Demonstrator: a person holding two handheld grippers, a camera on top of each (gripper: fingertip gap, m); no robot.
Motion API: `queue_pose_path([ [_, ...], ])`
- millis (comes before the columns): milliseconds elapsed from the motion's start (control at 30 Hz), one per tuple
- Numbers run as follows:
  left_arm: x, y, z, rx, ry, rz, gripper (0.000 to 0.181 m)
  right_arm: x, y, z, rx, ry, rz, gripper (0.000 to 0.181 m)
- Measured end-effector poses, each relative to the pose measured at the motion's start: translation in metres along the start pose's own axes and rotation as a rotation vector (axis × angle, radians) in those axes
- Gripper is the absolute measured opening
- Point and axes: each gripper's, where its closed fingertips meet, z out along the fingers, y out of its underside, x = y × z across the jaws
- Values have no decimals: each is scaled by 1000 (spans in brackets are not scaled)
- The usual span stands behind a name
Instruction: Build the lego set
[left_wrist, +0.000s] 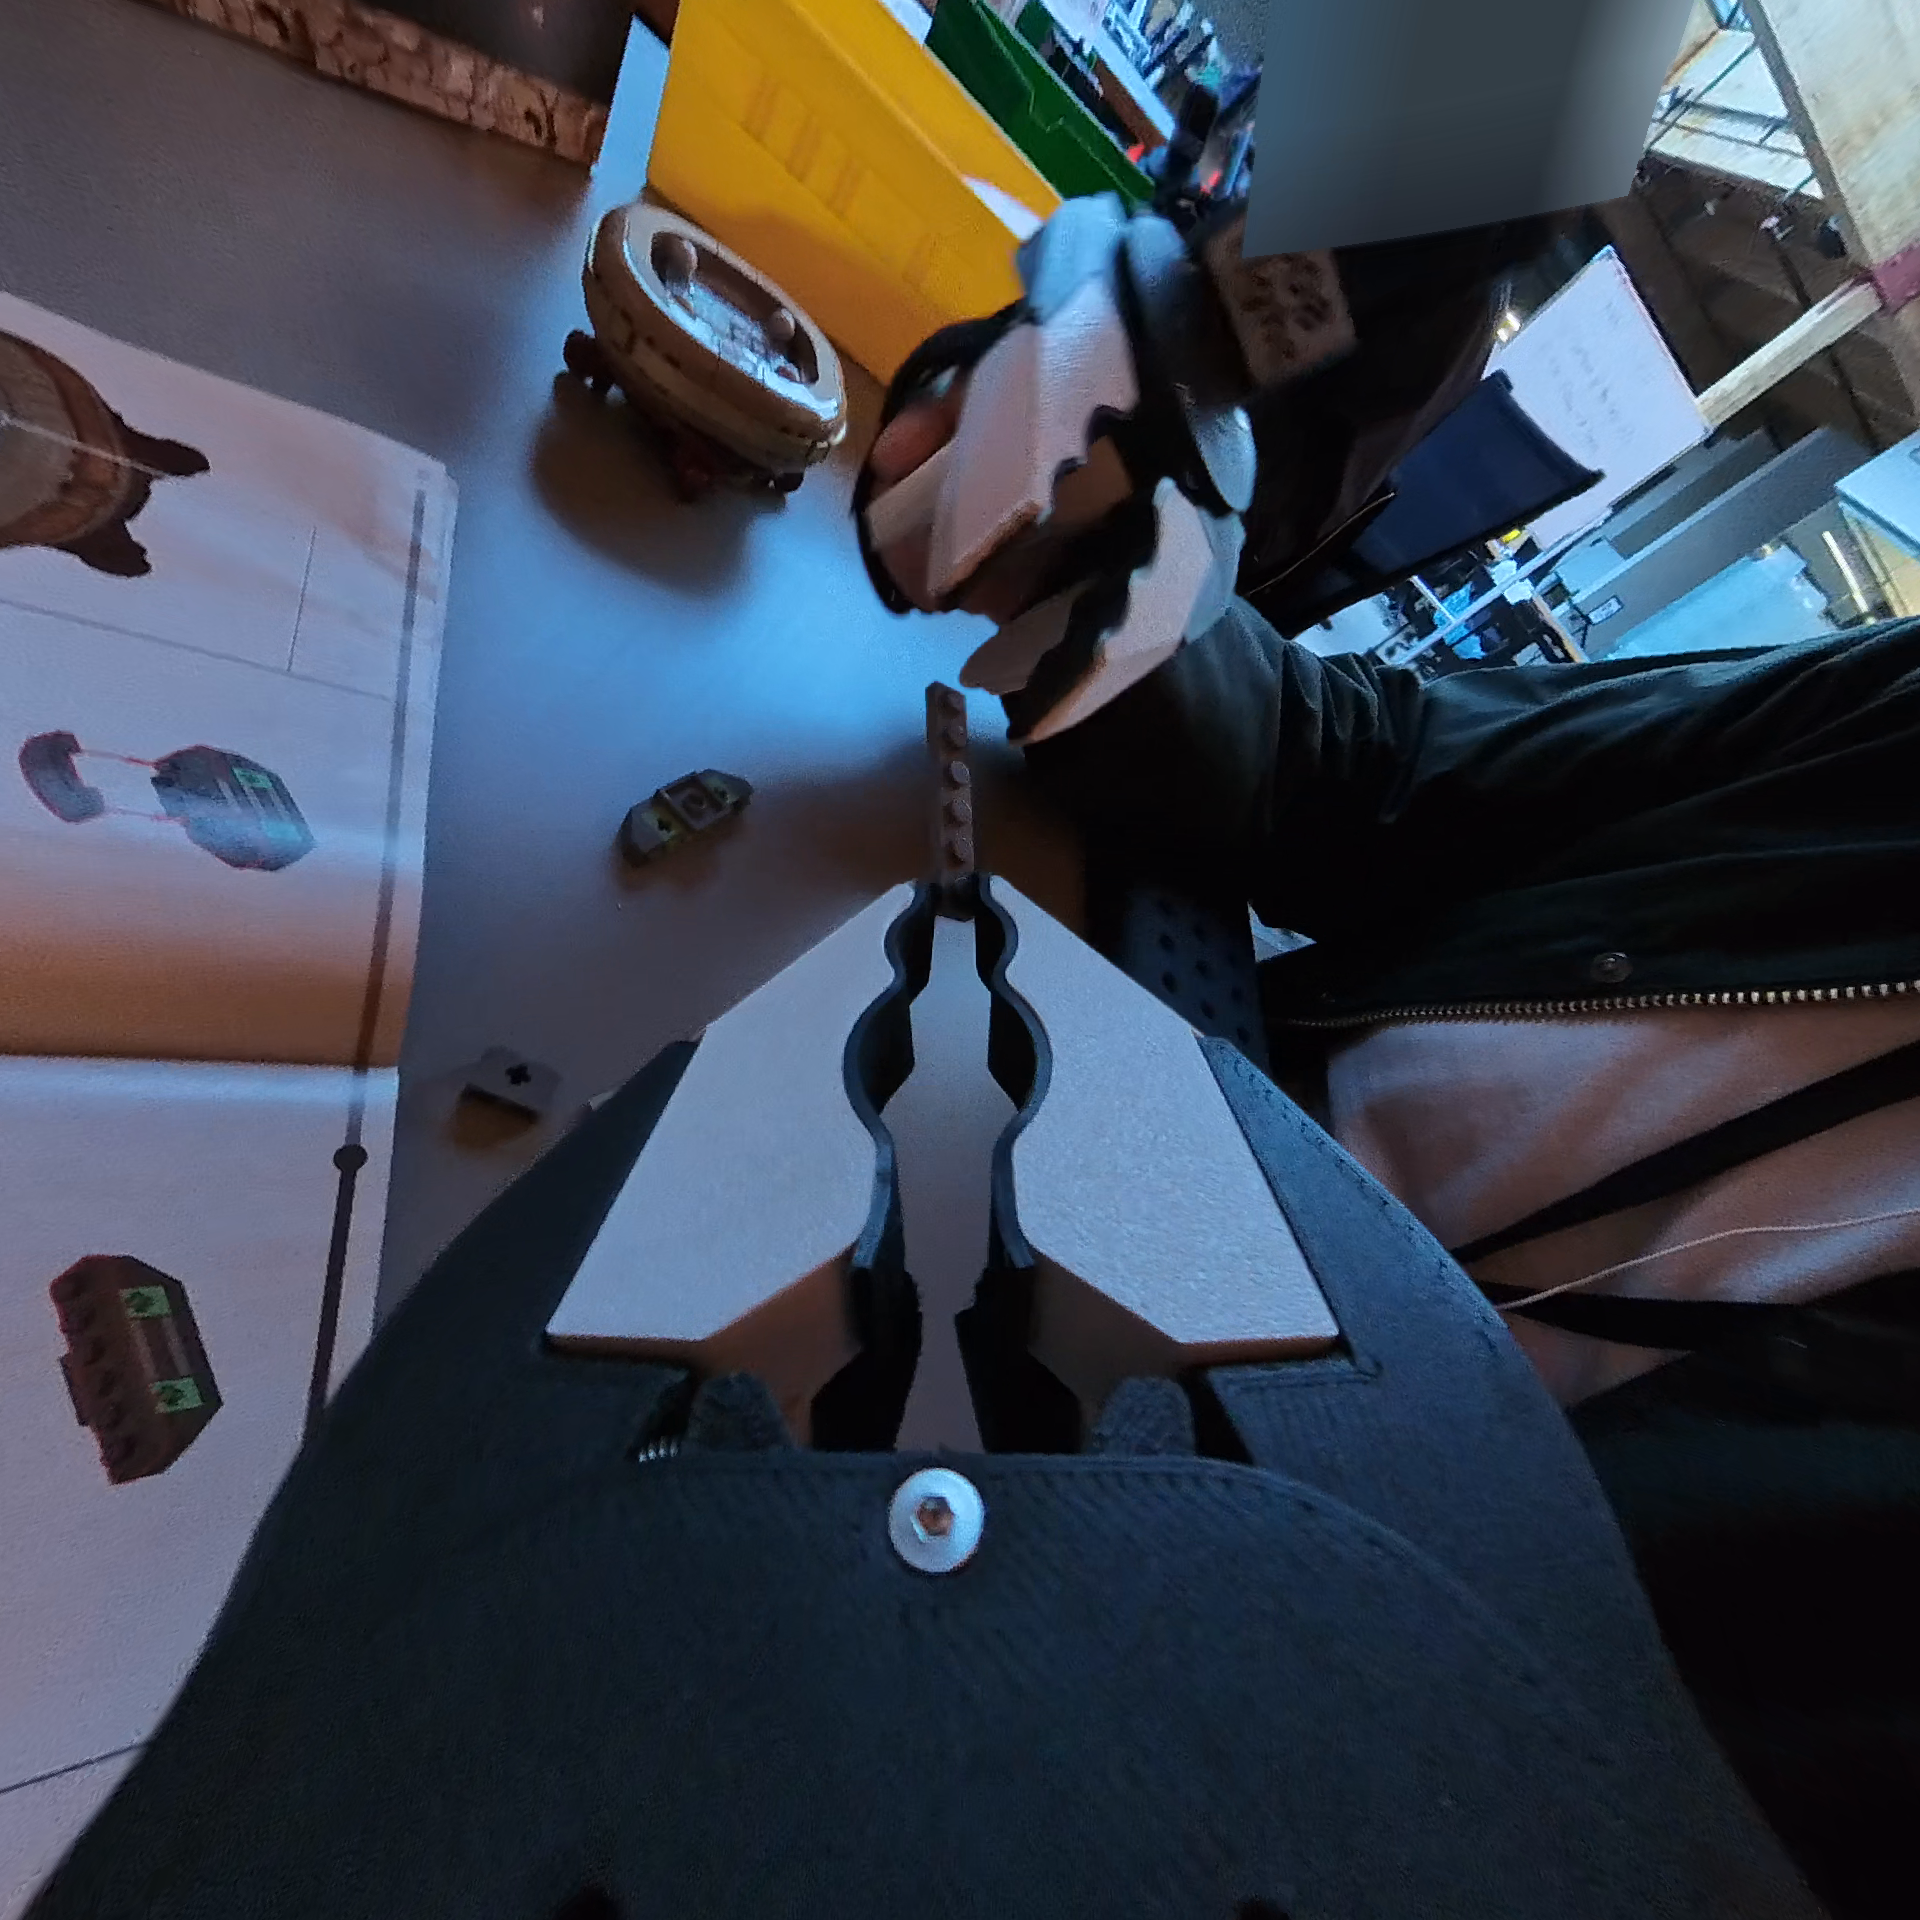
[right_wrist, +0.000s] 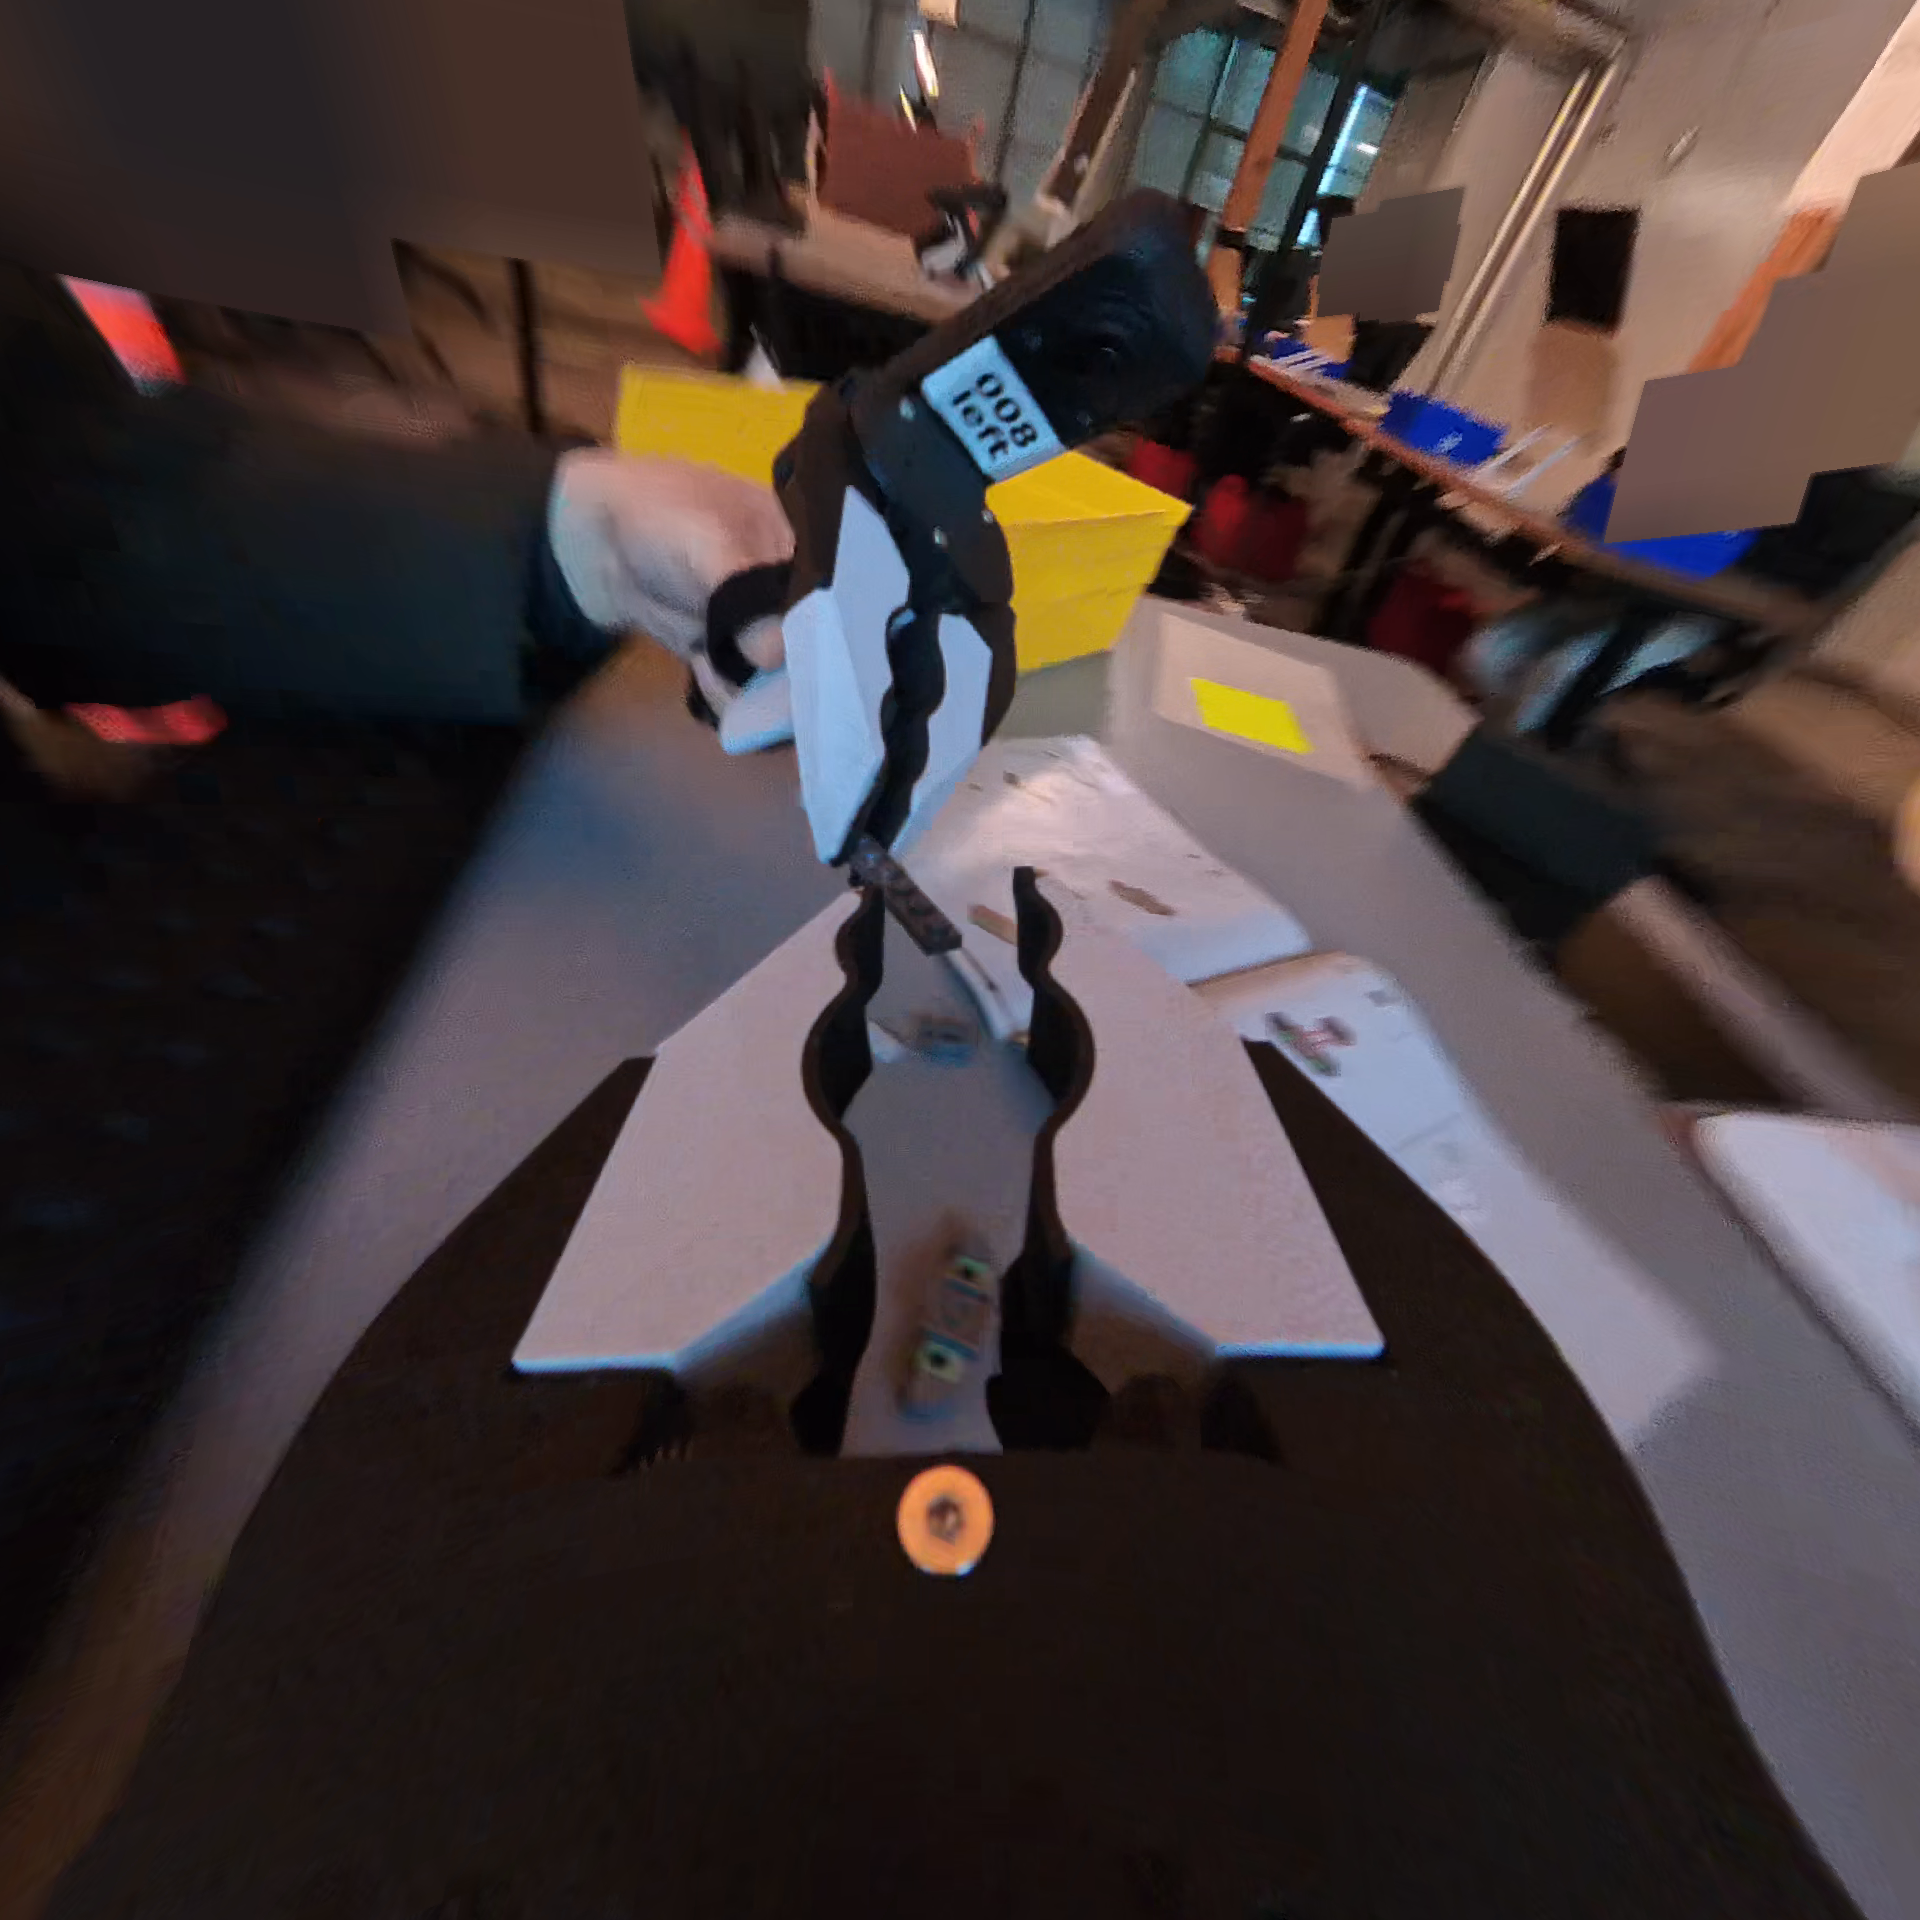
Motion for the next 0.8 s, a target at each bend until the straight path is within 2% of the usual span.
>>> queue_pose_path([
  [100,-5,5,2,-19,13,-68,6,-7,8,5,-134,91,-316,30],
  [167,-7,8,2,-32,13,-89,6,-12,16,11,-199,106,-442,31],
  [267,-7,11,4,-44,25,-108,6,-10,32,16,-304,132,-536,25],
  [333,-6,12,5,-49,45,-128,6,-8,32,16,-315,159,-576,9],
  [400,-3,8,4,-25,83,-155,6,-8,30,15,-306,164,-574,8],
  [433,-1,0,1,25,114,-179,8,-8,31,15,-306,152,-523,6],
  [467,0,-12,-4,97,144,-210,17,-8,32,14,-294,130,-423,4],
  [500,0,-25,-11,180,172,-242,35,-5,29,14,-251,114,-284,4],
  [600,4,-51,-37,356,233,-240,41,3,16,10,-67,-45,356,4],
  [667,4,-57,-45,405,220,-217,41,10,6,3,85,-205,785,4],
  [700,3,-58,-47,411,216,-218,41,15,4,0,146,-259,931,3],
  [733,3,-58,-46,410,220,-224,41,16,8,-1,160,-292,1026,3],
  [800,4,-55,-43,389,234,-237,40,13,21,3,110,-301,1064,3],
])
